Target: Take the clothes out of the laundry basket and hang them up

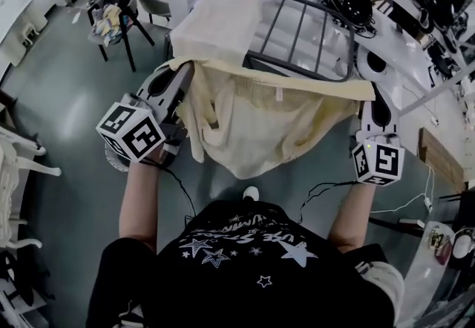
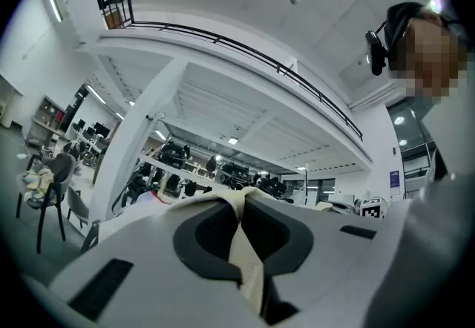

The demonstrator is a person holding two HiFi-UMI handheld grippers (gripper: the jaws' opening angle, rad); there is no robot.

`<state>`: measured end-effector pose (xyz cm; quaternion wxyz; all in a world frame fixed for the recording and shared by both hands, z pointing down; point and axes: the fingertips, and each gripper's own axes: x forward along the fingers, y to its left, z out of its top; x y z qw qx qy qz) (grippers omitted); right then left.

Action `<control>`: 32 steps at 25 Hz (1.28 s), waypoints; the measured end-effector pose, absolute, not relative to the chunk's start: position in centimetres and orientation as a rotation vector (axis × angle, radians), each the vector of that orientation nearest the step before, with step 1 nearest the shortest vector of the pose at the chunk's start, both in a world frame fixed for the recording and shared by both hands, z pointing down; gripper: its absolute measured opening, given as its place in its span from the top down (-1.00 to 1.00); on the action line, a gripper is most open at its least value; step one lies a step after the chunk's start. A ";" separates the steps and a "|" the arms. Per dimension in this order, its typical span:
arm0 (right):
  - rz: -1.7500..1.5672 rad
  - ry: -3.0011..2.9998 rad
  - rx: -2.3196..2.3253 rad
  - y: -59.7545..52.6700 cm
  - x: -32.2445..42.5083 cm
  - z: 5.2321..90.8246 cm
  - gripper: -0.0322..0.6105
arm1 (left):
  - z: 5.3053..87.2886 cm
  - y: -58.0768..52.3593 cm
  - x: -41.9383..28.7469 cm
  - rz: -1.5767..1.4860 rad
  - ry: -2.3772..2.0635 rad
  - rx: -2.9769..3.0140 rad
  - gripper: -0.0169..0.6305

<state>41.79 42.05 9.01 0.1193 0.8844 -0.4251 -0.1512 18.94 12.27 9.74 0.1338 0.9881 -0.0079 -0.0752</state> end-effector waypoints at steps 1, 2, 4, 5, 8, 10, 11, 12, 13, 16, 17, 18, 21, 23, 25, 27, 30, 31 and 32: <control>-0.453 -1.233 2.592 42.8 43.1 8.6 0.84 | 9.3 12.7 20.7 -0.224 -0.018 2.872 0.86; -0.467 -1.224 2.591 43.3 44.4 8.3 0.84 | 8.8 13.0 22.4 -0.235 -0.017 2.876 0.86; -0.501 -1.216 2.570 44.0 46.6 7.4 0.84 | 8.0 13.3 25.3 -0.280 -0.020 2.880 0.86; -0.518 -1.216 2.558 44.2 47.6 6.9 0.84 | 7.6 13.3 26.6 -0.303 -0.027 2.881 0.86; -0.553 -1.208 2.536 44.7 50.8 5.5 0.84 | 6.2 13.6 30.4 -0.347 -0.049 2.893 0.86; -0.573 -1.191 2.531 45.3 53.3 4.6 0.84 | 5.2 13.9 33.0 -0.362 -0.056 2.917 0.86; -0.580 -1.183 2.532 45.5 54.5 4.1 0.84 | 4.6 14.0 34.3 -0.364 -0.059 2.934 0.86; -0.586 -1.175 2.535 45.6 55.6 3.7 0.84 | 4.1 14.1 35.5 -0.364 -0.063 2.954 0.86; -0.591 -1.165 2.537 45.5 56.5 3.2 0.84 | 3.5 14.0 36.5 -0.365 -0.067 2.975 0.86; -0.584 -1.117 2.560 44.9 59.0 2.4 0.84 | 1.9 13.1 39.1 -0.386 -0.086 3.014 0.86; -0.570 -1.099 2.572 44.7 59.8 2.5 0.84 | 1.6 12.7 40.0 -0.395 -0.087 3.013 0.86; -0.553 -1.081 2.582 44.4 60.6 2.6 0.84 | 1.4 12.4 41.1 -0.400 -0.084 3.009 0.86; -0.517 -1.036 2.599 43.4 63.4 2.8 0.84 | 0.9 11.0 44.6 -0.400 -0.049 3.015 0.86; -0.504 -1.024 2.612 42.6 65.3 2.4 0.84 | 0.5 10.0 46.9 -0.405 0.002 3.022 0.86; -0.494 -1.012 2.631 42.0 67.2 2.0 0.84 | 0.5 9.0 49.1 -0.409 0.060 3.022 0.86; -0.494 -0.977 2.638 41.3 69.4 1.6 0.84 | 0.5 8.0 51.7 -0.405 0.110 3.023 0.86; -0.503 -0.924 2.639 39.4 73.0 0.4 0.84 | 0.3 5.6 55.8 -0.397 0.156 3.013 0.86; -0.508 -0.913 2.643 38.5 74.0 0.1 0.84 | 0.3 4.6 57.0 -0.396 0.165 3.003 0.86; -0.513 -0.904 2.648 37.5 74.9 -0.2 0.84 | 0.2 3.5 58.1 -0.396 0.171 2.991 0.86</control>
